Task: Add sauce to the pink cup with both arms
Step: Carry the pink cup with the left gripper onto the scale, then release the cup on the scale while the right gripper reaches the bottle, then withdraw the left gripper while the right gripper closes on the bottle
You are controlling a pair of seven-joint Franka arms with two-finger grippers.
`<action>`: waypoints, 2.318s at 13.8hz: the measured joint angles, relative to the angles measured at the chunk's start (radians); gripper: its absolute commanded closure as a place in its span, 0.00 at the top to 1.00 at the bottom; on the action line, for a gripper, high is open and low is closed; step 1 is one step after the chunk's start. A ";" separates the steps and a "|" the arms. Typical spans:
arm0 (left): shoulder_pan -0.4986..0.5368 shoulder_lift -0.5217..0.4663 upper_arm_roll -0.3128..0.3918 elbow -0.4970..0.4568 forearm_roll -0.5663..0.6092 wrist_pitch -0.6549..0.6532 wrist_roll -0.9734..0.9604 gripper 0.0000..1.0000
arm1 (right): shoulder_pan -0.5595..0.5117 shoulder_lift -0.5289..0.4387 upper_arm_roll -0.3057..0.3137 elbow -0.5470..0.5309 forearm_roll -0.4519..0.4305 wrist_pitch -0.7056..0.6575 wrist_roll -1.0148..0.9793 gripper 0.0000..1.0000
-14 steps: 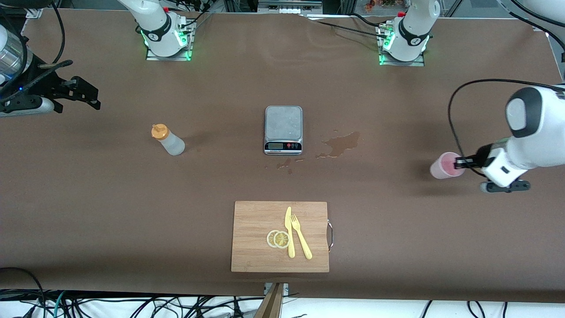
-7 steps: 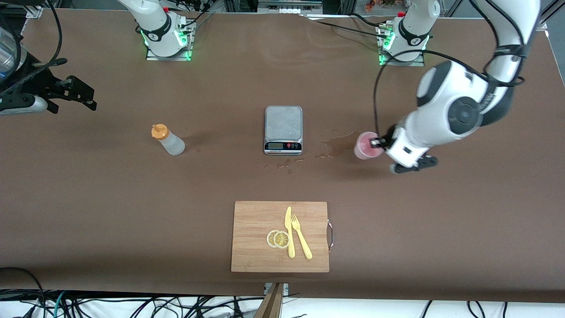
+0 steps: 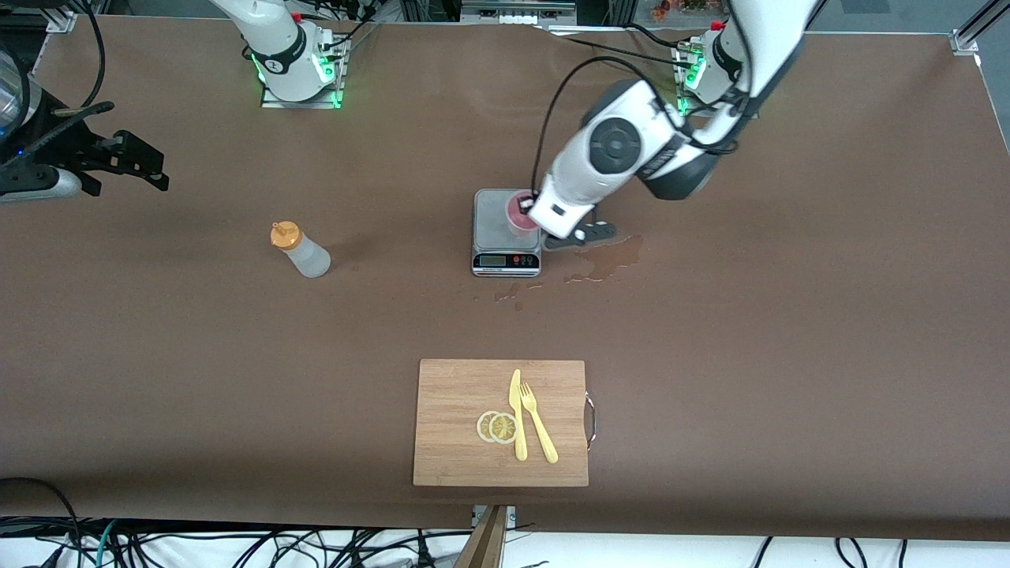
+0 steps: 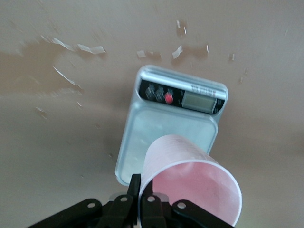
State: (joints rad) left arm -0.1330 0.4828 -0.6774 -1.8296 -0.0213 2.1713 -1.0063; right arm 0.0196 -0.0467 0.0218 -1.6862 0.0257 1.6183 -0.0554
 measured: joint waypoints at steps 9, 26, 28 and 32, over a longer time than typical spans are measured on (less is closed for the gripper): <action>-0.091 0.104 0.020 0.005 0.175 0.043 -0.165 1.00 | 0.004 0.041 0.013 -0.002 0.059 -0.022 -0.127 1.00; 0.314 -0.120 -0.022 0.392 0.079 -0.628 0.140 1.00 | -0.052 0.118 0.013 -0.258 0.253 0.186 -1.011 1.00; 0.434 -0.120 -0.015 0.427 0.079 -0.638 0.209 1.00 | -0.092 0.118 0.010 -0.297 0.285 0.186 -1.160 1.00; 0.681 -0.120 -0.005 0.473 0.081 -0.641 0.419 1.00 | -0.168 0.129 -0.001 -0.367 0.360 0.186 -1.482 1.00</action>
State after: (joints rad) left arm 0.5484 0.3632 -0.6825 -1.3568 0.0598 1.5306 -0.5869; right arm -0.1485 0.0820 0.0209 -2.0529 0.3852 1.8046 -1.5372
